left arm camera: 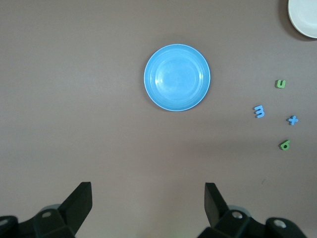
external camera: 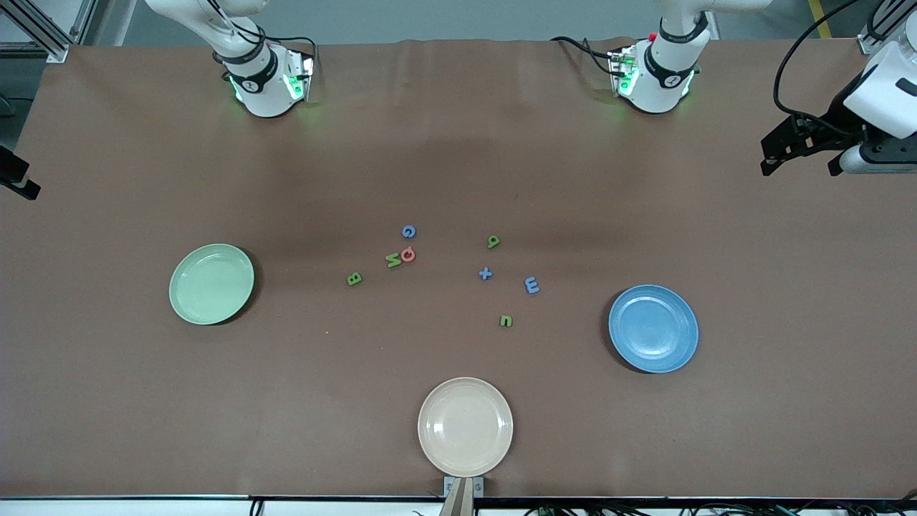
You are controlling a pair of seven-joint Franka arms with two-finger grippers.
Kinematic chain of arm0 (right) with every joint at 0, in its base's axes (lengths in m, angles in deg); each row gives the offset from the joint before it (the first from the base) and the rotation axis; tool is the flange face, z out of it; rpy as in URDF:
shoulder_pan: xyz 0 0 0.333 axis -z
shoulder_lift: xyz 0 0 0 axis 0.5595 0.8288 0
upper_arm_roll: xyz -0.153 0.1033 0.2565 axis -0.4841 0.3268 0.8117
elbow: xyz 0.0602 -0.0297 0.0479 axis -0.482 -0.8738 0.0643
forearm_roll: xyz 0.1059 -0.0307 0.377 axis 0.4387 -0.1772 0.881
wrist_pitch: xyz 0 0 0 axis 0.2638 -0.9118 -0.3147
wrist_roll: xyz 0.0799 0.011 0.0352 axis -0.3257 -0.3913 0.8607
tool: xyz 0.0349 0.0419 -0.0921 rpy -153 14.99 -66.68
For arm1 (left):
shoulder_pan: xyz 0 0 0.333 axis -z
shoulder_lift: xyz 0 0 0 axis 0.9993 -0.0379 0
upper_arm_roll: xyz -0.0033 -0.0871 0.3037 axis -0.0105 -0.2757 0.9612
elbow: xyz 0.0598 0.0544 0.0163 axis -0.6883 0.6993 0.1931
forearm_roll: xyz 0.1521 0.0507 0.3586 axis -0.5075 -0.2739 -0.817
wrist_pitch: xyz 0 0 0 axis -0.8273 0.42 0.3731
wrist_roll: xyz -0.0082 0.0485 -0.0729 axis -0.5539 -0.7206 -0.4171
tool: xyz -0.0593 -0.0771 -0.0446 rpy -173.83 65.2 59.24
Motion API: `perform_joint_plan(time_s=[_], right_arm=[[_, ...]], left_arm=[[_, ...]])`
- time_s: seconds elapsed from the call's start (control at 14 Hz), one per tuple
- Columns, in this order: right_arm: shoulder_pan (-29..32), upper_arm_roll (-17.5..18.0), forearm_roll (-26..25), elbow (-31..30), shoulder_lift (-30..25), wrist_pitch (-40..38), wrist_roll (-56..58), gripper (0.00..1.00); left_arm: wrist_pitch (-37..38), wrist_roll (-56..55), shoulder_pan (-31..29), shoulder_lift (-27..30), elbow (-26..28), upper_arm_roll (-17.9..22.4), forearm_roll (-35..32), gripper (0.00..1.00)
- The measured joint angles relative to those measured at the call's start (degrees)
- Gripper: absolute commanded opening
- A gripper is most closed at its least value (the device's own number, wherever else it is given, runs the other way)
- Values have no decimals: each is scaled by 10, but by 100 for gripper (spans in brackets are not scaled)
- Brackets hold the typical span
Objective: Sort upper and lower case letters into plates
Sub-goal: 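Reach the left gripper toward the blue m while the right gripper reaches letters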
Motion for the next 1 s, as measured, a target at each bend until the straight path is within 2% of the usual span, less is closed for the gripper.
perform_joint_plan(time_s=[0.5, 0.72, 1.0], right_arm=[[-1, 0, 0, 0, 0, 0, 0, 100], [-11, 2, 0, 0, 1, -1, 1, 100], [-46, 4, 1, 0, 8, -3, 1, 100]], left_arm=[[4, 0, 0, -13, 1, 1, -5, 100], [-12, -21, 12, -65, 1, -12, 12, 100], [-73, -119, 53, -157, 1, -21, 46, 100]])
